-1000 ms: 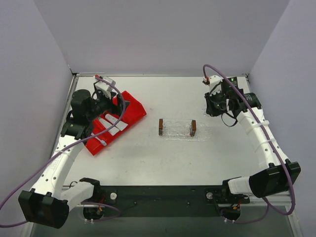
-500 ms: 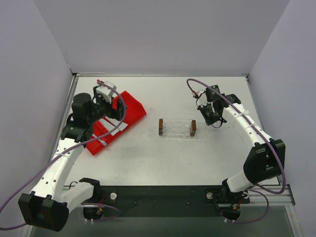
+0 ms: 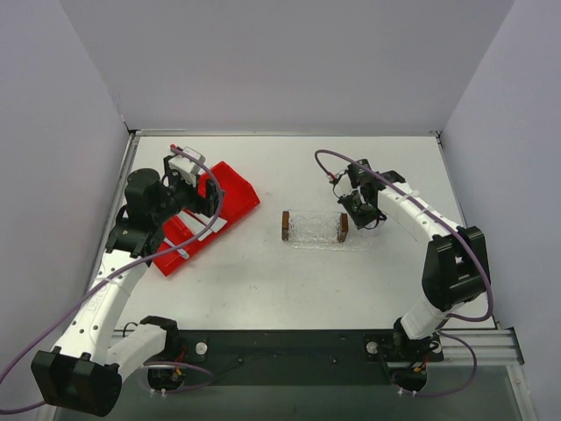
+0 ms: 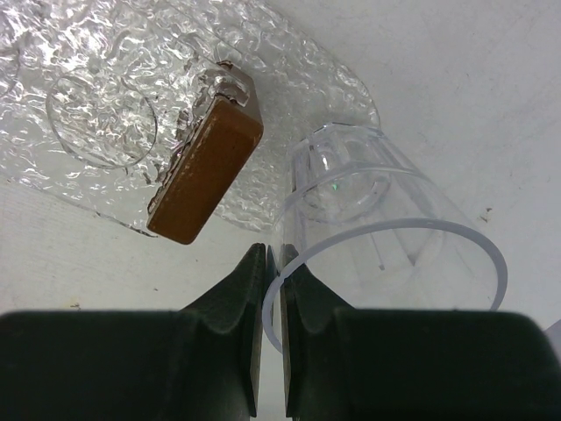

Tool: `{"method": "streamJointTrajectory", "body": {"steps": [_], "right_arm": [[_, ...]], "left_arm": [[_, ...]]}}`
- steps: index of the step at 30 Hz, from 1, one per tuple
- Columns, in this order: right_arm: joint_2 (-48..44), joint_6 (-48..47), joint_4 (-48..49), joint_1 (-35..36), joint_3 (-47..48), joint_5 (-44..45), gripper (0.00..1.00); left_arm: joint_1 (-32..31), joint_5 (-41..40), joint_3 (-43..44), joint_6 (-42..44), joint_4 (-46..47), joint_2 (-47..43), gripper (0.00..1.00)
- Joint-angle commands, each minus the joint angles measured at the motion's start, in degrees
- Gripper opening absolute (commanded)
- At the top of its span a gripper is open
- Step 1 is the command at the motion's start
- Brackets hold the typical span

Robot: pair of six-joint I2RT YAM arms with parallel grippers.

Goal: Prepare toiletry sets of a toothbrush and toothpaste on the tray

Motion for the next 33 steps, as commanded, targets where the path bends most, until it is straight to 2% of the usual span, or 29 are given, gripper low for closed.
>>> {"method": "streamJointTrajectory", "body": {"steps": [1,33], "right_arm": [[-0.6,0.3,-0.3,0.7,0.0,1.6,0.0],[2.0,0.1,-2.7,0.9,-1.0,-1.9,0.0]], "left_arm": [[0.5,-0.3,-0.3,0.9,0.6,-1.5,0.9],[0.4,0.8,-0.9,0.0,1.2,-2.3,0.9]]}}
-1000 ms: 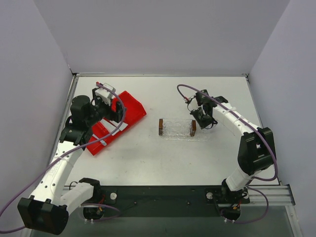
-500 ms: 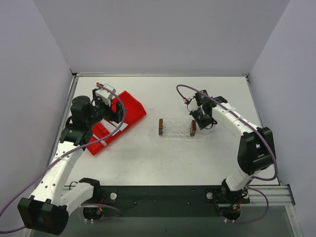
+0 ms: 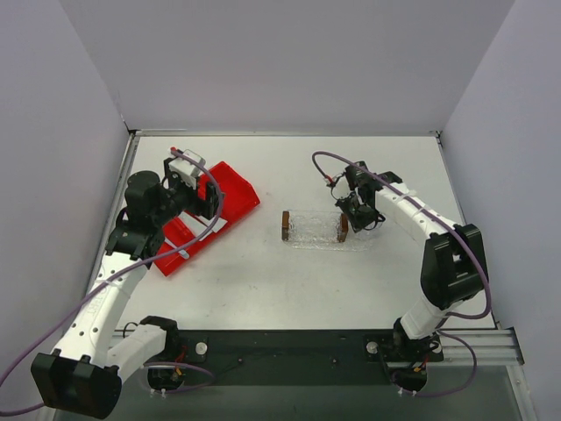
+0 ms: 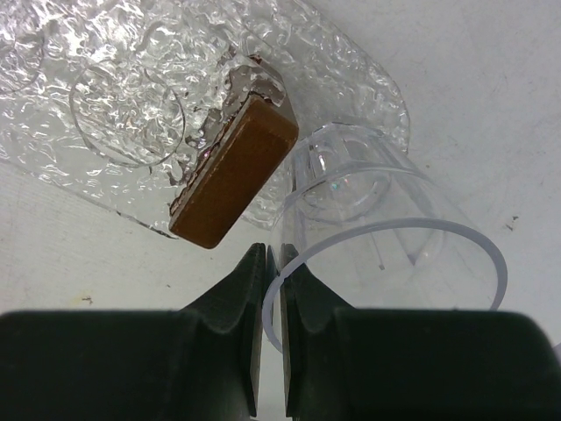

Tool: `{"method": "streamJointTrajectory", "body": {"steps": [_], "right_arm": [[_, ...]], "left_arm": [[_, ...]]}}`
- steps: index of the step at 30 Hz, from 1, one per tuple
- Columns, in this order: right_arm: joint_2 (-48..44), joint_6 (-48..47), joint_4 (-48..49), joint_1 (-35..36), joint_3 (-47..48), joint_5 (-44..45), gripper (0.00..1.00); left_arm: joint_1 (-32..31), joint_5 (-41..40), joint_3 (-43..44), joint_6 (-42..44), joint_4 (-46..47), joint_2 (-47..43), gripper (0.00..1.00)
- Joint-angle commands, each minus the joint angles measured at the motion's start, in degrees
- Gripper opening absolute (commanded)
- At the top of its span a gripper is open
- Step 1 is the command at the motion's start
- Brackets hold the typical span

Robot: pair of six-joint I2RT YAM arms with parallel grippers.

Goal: Prepare toiletry sets of a toothbrush and toothpaste on the tray

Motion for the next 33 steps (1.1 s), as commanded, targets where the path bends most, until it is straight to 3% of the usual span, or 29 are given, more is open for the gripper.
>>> {"method": "streamJointTrajectory", "body": {"steps": [1,15,25,33], "right_arm": [[1.6,0.1,-2.3,0.2,-0.7,-0.3,0.0],[2.3,0.1,-2.8,0.1,-0.7,-1.2,0.0],[2.0,0.3,-2.8,0.2,0.1,-0.7,0.14],[1.6,0.4,-2.7,0.3,0.9,-0.3,0.17]], "left_arm": [[0.4,0.8,0.3,-0.4,1.4,-1.5,0.91],[0.5,0.9,-0.4,-0.5,1.8,-1.9,0.9],[0.4,0.9,-0.9,-0.5,2.0,-2.0,0.9],[0.4,1.2,-1.0,-0.5,2.0,-2.1,0.9]]}}
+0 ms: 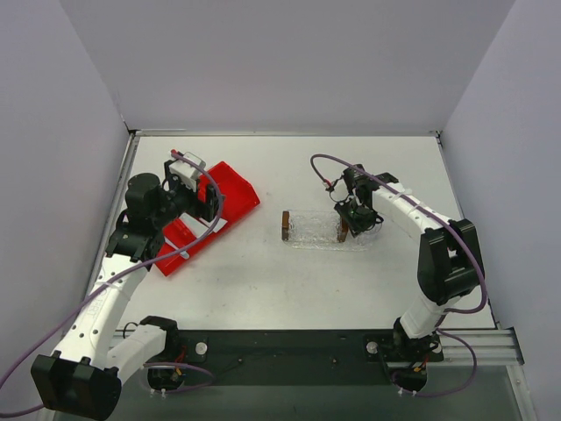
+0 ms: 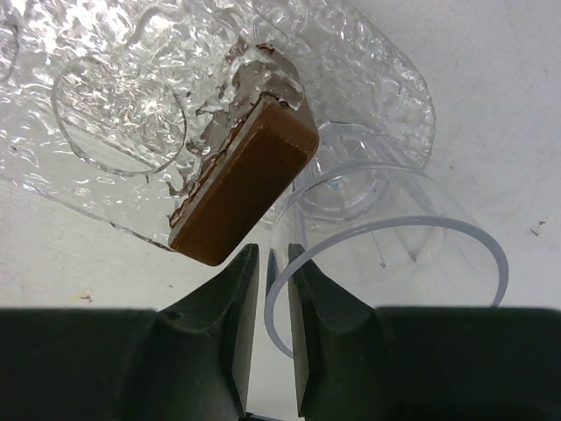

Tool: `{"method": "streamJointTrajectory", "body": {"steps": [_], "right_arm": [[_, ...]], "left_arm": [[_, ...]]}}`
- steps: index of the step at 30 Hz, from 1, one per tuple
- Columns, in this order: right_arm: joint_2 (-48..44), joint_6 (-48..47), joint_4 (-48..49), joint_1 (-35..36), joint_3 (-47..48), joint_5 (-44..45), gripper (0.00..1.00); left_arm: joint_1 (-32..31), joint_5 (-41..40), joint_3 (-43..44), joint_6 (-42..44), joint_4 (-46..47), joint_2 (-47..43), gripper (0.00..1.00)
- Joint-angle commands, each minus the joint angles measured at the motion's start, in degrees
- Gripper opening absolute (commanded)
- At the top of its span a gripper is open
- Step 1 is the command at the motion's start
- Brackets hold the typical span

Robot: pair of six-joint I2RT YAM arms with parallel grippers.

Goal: Prepare toiletry sets of a toothbrush and toothpaste on the tray

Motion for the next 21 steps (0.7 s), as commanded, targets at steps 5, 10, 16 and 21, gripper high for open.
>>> {"method": "streamJointTrajectory", "body": {"steps": [5,10,16,21], "right_arm": [[-1.4,0.5,-2.4,0.3,1.8,0.7,0.18],[-3.1,0.2,-2.5,0.3,1.9,1.4,0.26],[-6.0,0.3,-3.1,0.2,3.3,2.7,0.35],[-8.5,0.5,-4.6,0.2,5.5,3.1,0.37]], "left_arm": [[0.4,0.9,-0.1,-0.4,1.8,-1.2,0.9],[0.4,0.5,0.0,-0.2,1.7,-1.4,0.9],[0.4,0.5,0.0,-0.2,1.6,-1.0,0.9],[0.4,0.1,0.1,0.0,1.6,-1.2,0.9]]}}
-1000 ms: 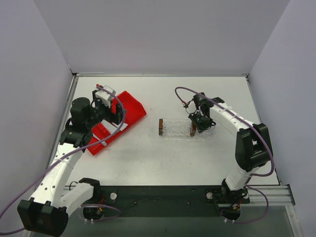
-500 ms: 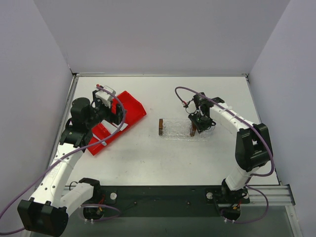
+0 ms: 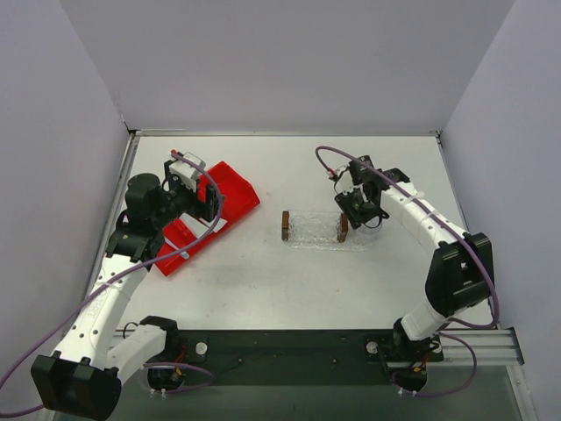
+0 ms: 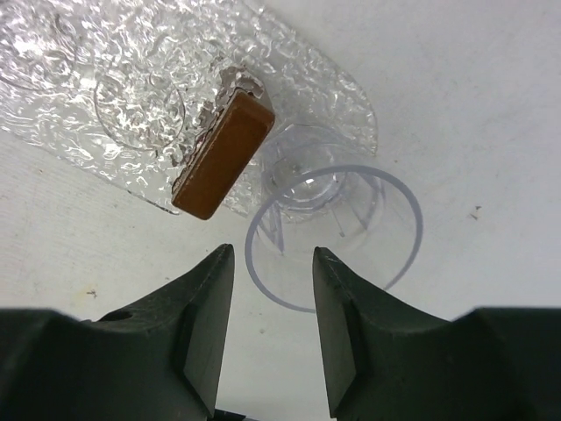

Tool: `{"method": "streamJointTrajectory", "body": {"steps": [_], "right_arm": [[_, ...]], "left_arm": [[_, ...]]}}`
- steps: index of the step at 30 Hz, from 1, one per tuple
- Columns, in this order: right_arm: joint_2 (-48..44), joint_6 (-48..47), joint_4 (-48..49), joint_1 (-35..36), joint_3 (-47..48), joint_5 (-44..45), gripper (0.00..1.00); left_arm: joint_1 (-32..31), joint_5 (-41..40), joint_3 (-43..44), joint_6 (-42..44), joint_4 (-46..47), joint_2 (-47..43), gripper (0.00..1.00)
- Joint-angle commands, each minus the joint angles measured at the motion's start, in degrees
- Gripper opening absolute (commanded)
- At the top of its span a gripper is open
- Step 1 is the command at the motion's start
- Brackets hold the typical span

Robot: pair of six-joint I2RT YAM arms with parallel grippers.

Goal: Prepare toiletry sets of a toothbrush and toothpaste on the tray

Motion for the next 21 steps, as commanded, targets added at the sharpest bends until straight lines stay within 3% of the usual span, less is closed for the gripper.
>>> {"method": "streamJointTrajectory", "body": {"steps": [1,11,21], "right_arm": [[-5.1,0.4,-3.8,0.2,4.1,1.6,0.38],[-12.4,0.3,-6.3,0.1,8.8,0.2,0.43],[-19.5,1.1,4.5,1.4,2.5,-6.8,0.47]], "left_arm": [[0.4,-0.1,0.2,0.1,1.6,-1.3,0.9],[0.5,-1.0,1.7,2.5,-3.0,-0.3,0.91],[3.7,-4.3,1.6,14.0,-15.4,1.8,0.9]]}}
